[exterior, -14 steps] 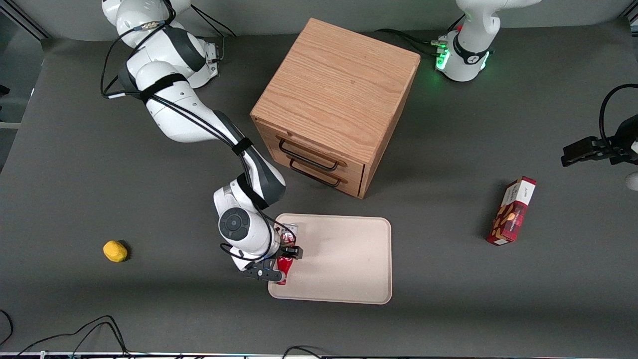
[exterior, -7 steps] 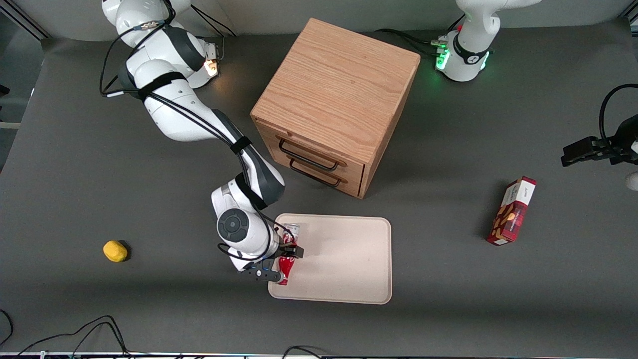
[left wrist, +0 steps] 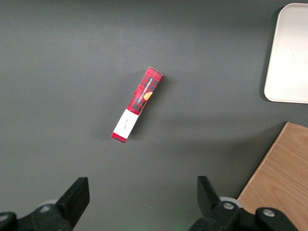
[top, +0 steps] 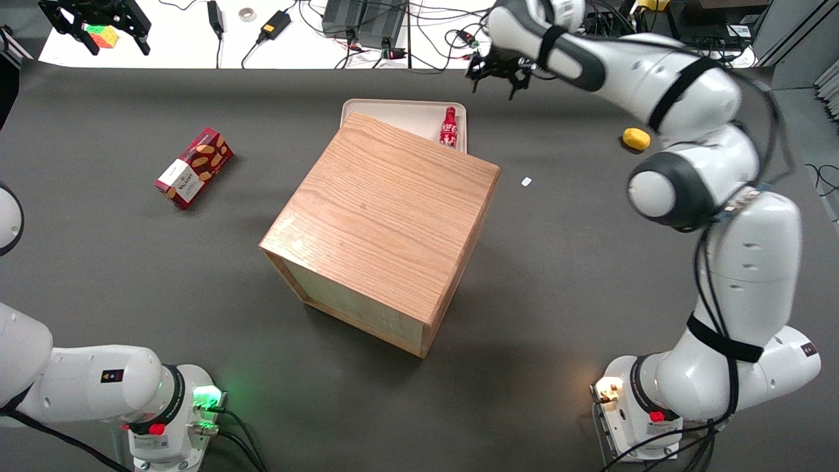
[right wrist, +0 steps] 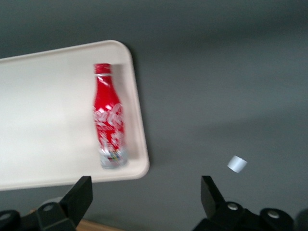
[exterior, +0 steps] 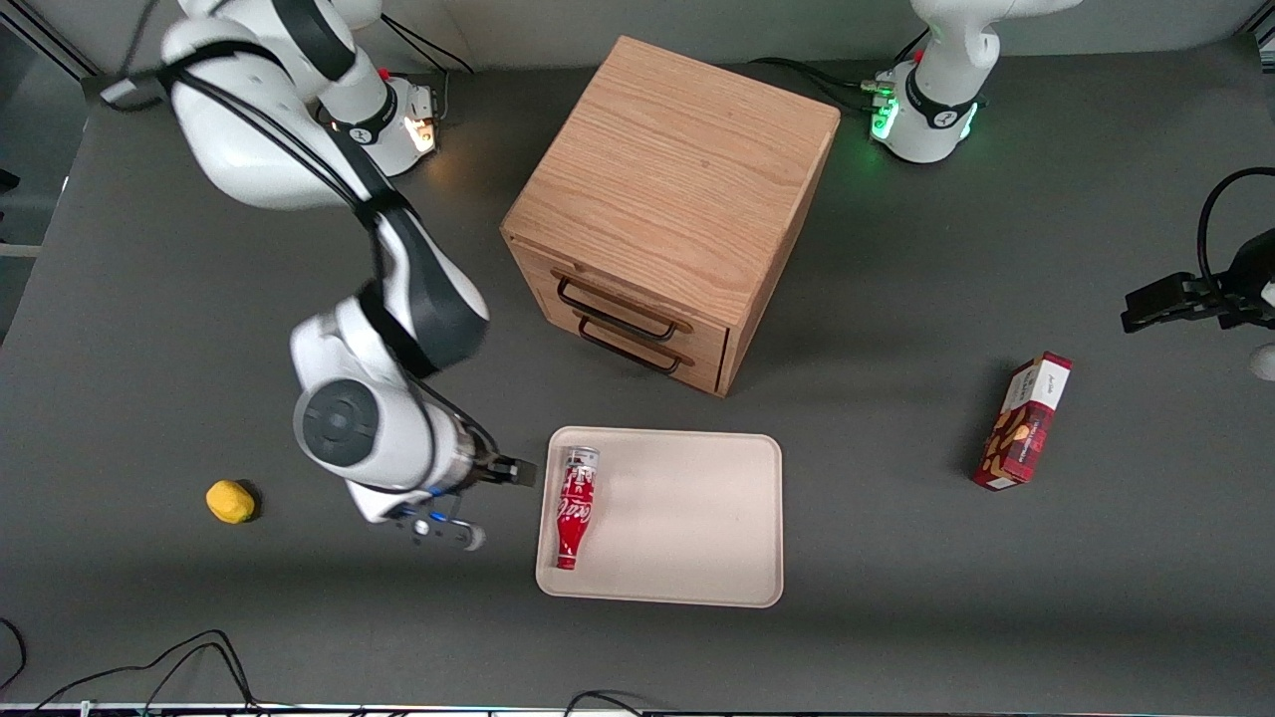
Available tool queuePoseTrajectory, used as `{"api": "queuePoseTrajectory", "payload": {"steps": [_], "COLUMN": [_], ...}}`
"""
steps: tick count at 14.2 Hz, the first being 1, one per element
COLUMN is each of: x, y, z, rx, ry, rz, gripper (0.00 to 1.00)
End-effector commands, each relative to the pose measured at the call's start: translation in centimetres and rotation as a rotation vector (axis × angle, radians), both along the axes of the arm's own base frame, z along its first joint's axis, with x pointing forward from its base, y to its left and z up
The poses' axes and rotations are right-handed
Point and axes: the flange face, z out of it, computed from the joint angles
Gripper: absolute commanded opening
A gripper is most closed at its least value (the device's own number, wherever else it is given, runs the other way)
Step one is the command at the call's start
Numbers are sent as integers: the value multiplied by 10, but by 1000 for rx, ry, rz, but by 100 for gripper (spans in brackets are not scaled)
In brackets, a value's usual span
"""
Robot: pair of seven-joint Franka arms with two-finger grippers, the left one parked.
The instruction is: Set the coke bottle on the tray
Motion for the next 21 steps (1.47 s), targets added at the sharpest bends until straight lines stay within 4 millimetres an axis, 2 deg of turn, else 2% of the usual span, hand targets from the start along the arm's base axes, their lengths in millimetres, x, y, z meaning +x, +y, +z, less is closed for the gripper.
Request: {"api": "queuePoseTrajectory", "payload": {"steps": [1, 4, 5, 7, 9, 12, 16, 19, 21], "x": [-63, -102, -112, -122, -130, -137, -138, -144, -148], "y": [-56, -117, -131, -161, -180, -204, -207, -214, -230], "z": [45, 92, 108, 131, 154, 181, 212, 214, 219], "rx": [-57, -99, -107, -118, -117, -111, -107, -108, -31], "ry": [41, 30, 28, 52, 31, -13, -16, 44, 60], "rz": [-25, -81, -69, -43, -7, 96, 121, 162, 162], "gripper": [100, 100, 100, 100, 100, 100, 100, 100, 100]}}
